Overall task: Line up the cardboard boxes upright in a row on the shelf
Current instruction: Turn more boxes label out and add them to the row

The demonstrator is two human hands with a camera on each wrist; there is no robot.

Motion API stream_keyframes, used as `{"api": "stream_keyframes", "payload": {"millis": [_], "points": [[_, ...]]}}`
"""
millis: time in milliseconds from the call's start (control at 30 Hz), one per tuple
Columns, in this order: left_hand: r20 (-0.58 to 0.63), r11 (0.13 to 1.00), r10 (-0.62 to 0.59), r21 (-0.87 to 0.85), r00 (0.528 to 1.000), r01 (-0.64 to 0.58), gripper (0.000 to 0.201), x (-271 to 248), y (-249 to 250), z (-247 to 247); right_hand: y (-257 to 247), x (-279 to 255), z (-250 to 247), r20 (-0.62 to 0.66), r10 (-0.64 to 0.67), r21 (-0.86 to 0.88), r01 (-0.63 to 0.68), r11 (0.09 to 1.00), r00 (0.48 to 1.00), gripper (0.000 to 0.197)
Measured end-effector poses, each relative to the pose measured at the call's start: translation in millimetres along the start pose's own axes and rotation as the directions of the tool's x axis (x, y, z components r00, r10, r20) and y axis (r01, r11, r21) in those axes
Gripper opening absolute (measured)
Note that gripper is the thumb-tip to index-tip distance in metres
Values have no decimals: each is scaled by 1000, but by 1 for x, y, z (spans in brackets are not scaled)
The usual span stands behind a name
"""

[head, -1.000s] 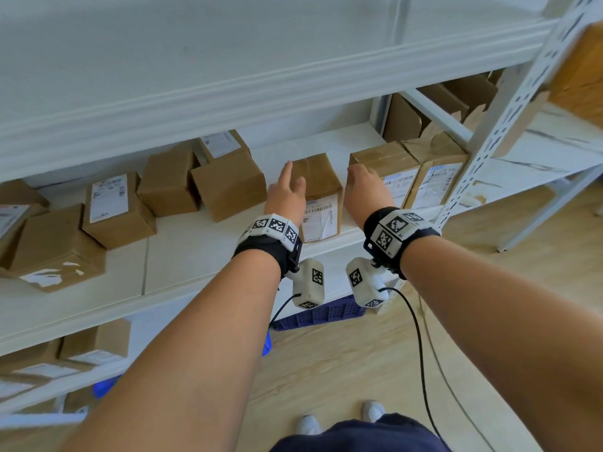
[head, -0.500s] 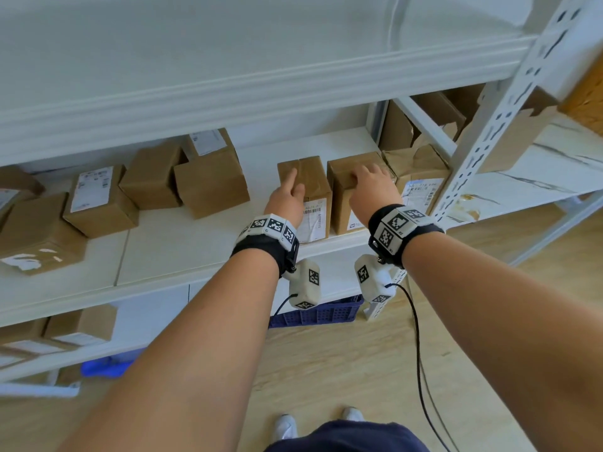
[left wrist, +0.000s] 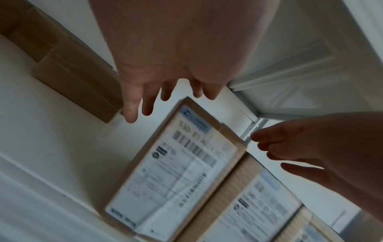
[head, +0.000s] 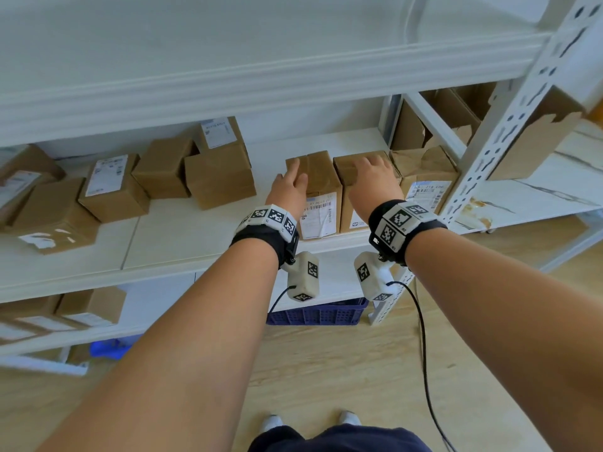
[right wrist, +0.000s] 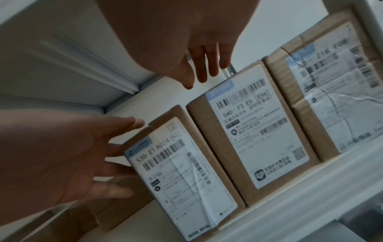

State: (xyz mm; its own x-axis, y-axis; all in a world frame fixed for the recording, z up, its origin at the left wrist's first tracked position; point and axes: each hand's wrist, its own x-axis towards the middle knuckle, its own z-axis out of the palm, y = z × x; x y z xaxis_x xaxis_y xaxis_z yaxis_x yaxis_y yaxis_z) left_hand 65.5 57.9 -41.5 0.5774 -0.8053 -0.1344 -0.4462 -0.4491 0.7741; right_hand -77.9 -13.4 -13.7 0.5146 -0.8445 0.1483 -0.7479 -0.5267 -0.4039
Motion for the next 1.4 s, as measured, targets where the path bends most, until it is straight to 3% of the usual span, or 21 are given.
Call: {"api": "stream_keyframes", "payload": {"millis": [200,367,600,767,1067,1400], "points": [[-100,995,-38,86,994,46,51,6,-38,-59,-49,10,10,-98,-80,91,89,992,992,40],[-104,967,-68,239,992,91,53,1,-79,-110,-112,12,41,-125,-83,153,101,983,989,42],[-40,914,20,406,999,-3,51,8,-120,-160,-177,5,96,23,-8,169,4,986,1000,44],[0,903,56,426,998,-51,50,20,-130,-171,-190,13,116,147,80,152,-103,983,986,44],[-78,876,134,475,988,-81,47,81,-137,-177,-192,76,145,245,169,179,-216,960,955,41],[-131,908,61,419,989,0,52,125,-152,-183,-188,95,176,155,141,391,-192,900,978,50]]}}
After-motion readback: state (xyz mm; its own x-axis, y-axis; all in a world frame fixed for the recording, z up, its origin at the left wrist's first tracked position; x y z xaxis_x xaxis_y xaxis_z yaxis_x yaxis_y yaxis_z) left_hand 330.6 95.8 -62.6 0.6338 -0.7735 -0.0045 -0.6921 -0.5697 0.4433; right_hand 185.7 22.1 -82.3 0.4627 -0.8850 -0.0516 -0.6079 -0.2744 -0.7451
